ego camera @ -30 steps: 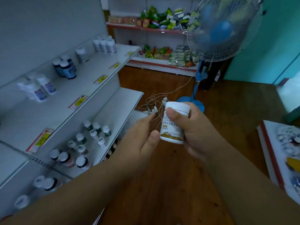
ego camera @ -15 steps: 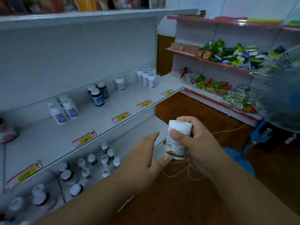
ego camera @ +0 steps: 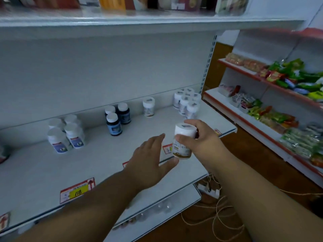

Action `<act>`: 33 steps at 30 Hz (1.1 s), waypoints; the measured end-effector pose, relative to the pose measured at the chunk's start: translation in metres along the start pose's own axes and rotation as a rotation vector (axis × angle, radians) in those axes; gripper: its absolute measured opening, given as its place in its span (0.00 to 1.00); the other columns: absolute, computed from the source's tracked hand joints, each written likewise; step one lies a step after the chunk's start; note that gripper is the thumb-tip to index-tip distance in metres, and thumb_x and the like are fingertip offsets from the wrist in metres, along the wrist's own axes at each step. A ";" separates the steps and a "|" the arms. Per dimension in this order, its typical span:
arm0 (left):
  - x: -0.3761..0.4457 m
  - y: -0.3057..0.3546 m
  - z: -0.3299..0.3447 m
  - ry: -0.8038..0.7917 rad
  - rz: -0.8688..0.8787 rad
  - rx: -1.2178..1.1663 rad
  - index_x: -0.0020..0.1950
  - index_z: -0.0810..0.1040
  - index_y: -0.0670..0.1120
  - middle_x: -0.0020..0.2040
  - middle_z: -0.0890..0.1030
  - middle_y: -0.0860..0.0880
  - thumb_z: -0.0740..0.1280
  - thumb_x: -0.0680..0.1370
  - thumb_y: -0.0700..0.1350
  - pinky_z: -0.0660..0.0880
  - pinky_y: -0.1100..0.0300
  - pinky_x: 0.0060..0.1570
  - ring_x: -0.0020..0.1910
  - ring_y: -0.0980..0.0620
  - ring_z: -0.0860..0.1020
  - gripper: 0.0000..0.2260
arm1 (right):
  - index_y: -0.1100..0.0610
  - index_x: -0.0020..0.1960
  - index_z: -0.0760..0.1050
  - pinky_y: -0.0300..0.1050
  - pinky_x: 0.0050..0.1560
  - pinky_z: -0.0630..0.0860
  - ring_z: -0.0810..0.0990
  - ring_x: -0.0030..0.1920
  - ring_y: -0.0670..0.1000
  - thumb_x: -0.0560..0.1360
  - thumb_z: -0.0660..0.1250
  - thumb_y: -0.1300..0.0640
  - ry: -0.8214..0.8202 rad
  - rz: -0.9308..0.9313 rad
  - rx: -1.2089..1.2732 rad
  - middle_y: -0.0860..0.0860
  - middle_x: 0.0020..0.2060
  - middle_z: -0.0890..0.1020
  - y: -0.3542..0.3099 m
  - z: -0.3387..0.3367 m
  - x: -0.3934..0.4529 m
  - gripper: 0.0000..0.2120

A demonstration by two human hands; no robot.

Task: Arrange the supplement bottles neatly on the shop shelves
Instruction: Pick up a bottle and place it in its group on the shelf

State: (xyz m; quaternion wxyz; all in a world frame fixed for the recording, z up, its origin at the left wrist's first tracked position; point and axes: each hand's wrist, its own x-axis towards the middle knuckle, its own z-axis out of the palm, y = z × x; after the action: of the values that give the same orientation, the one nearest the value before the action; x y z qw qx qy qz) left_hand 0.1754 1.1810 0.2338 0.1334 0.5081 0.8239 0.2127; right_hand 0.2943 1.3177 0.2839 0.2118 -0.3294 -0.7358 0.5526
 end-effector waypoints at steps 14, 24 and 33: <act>0.168 -0.031 0.016 0.232 -0.296 0.301 0.80 0.44 0.48 0.81 0.45 0.47 0.59 0.76 0.67 0.51 0.46 0.76 0.79 0.46 0.44 0.42 | 0.49 0.67 0.70 0.51 0.54 0.78 0.78 0.56 0.55 0.67 0.76 0.46 -0.231 -0.223 -0.661 0.52 0.60 0.77 0.036 0.012 0.232 0.31; 0.235 -0.052 0.018 0.213 -0.426 0.404 0.80 0.41 0.45 0.81 0.43 0.50 0.62 0.77 0.62 0.52 0.48 0.74 0.79 0.50 0.40 0.43 | 0.58 0.63 0.66 0.49 0.51 0.72 0.76 0.61 0.61 0.73 0.71 0.55 -0.266 -0.347 -0.897 0.58 0.62 0.74 0.033 0.053 0.329 0.23; 0.243 -0.058 0.010 0.180 -0.439 0.422 0.80 0.41 0.45 0.80 0.43 0.49 0.63 0.77 0.61 0.52 0.49 0.74 0.79 0.50 0.40 0.43 | 0.54 0.62 0.68 0.52 0.56 0.75 0.76 0.58 0.60 0.72 0.73 0.53 -0.232 -0.413 -0.872 0.58 0.61 0.69 0.043 0.069 0.340 0.22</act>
State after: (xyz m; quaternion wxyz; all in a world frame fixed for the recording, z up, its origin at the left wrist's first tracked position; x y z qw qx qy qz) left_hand 0.0255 1.3778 0.1958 -0.0058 0.3135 0.9484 0.0473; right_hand 0.0230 1.5230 0.2041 0.0761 -0.1709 -0.9670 0.1730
